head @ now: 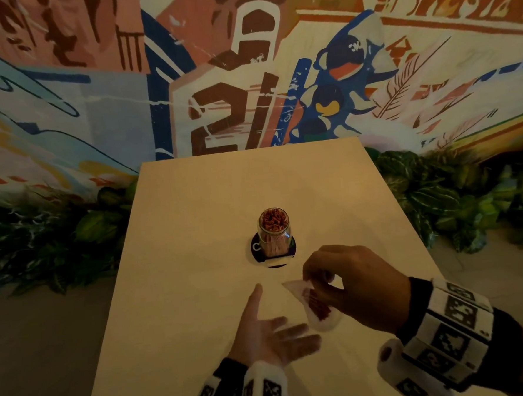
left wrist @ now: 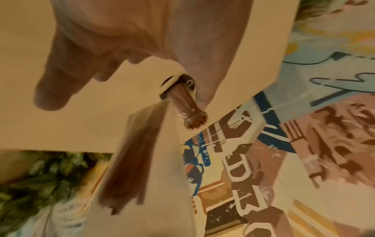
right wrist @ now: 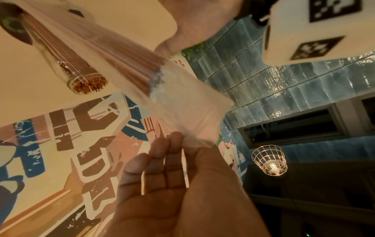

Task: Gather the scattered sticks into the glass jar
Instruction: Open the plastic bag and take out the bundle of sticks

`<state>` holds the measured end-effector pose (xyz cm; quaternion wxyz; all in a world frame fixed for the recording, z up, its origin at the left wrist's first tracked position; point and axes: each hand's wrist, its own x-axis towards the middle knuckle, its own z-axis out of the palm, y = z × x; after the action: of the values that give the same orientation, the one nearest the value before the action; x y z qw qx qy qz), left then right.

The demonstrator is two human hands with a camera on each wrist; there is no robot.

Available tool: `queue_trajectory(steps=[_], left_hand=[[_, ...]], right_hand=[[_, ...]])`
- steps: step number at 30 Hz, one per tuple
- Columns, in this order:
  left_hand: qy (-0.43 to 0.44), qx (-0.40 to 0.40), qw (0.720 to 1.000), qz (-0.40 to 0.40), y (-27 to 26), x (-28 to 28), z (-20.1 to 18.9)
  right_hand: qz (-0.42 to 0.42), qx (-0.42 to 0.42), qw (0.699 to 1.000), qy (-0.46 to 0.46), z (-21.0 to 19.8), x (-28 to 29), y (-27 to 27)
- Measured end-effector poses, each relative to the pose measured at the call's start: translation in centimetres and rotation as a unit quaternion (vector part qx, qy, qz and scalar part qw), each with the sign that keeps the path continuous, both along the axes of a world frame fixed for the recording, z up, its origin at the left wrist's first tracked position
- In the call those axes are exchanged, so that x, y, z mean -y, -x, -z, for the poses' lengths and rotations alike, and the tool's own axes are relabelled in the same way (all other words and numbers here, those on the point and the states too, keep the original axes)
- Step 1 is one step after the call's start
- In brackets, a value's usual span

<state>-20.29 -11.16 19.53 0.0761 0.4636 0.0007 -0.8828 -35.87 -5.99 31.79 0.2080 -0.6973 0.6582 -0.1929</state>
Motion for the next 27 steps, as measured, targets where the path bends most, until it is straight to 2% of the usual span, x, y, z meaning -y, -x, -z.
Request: queue_trajectory(steps=[2, 5, 7, 9, 11, 12, 13, 14, 16, 18, 20, 21, 23, 25, 27], left_hand=[[-0.009, -0.052, 0.998, -0.016, 1.5, -0.4, 0.8], [0.012, -0.106, 0.99, -0.092, 3.6, -0.7, 0.5], [0.031, -0.117, 0.982, -0.146, 4.4, -0.3, -0.1], [0.083, -0.097, 0.978, -0.163, 4.8, 0.4, -1.5], [0.16, -0.088, 0.966, -0.185, 4.6, 1.6, -3.4], [0.201, -0.094, 0.955, -0.196, 4.3, 2.4, -4.4], [0.243, -0.094, 0.944, -0.203, 4.0, 3.2, -5.5], [0.286, -0.092, 0.931, -0.209, 3.7, 4.0, -6.5], [0.38, -0.084, 0.894, -0.223, 3.5, 5.0, -9.2], [0.488, -0.072, 0.845, -0.206, 3.5, 5.5, -11.5], [0.602, -0.046, 0.78, -0.164, 3.5, 5.2, -13.0], [0.649, -0.03, 0.747, -0.139, 3.6, 5.0, -13.3], [0.715, -0.02, 0.693, -0.089, 3.6, 4.4, -13.7], [0.736, -0.032, 0.674, -0.049, 3.6, 3.8, -13.8], [0.738, -0.041, 0.673, -0.038, 3.6, 3.5, -13.7]], right_hand=[[-0.014, 0.0, 1.0, 0.014, -0.3, -0.2, 0.5], [-0.026, 0.012, 0.999, 0.038, -0.5, -0.7, 1.3], [-0.019, 0.021, 0.998, 0.055, -0.7, -0.9, 1.6], [0.011, 0.045, 0.996, 0.075, -0.8, -1.4, 1.9], [0.091, 0.139, 0.982, 0.09, -0.8, -1.9, 1.9], [0.149, 0.218, 0.96, 0.091, -0.8, -2.1, 1.8], [0.209, 0.32, 0.921, 0.08, -0.8, -2.1, 1.7], [0.268, 0.433, 0.86, 0.048, -0.6, -1.9, 1.5], [0.353, 0.612, 0.705, -0.053, 0.2, -1.4, 1.1], [0.38, 0.716, 0.571, -0.131, 0.9, -1.0, 0.3], [0.362, 0.79, 0.466, -0.165, 1.7, -0.4, -0.7], [0.349, 0.816, 0.429, -0.17, 2.0, -0.2, -1.2], [0.348, 0.843, 0.378, -0.159, 2.6, 0.3, -2.1], [0.35, 0.862, 0.343, -0.129, 3.5, 0.8, -2.6], [0.347, 0.878, 0.314, -0.098, 4.3, 1.2, -2.7]])
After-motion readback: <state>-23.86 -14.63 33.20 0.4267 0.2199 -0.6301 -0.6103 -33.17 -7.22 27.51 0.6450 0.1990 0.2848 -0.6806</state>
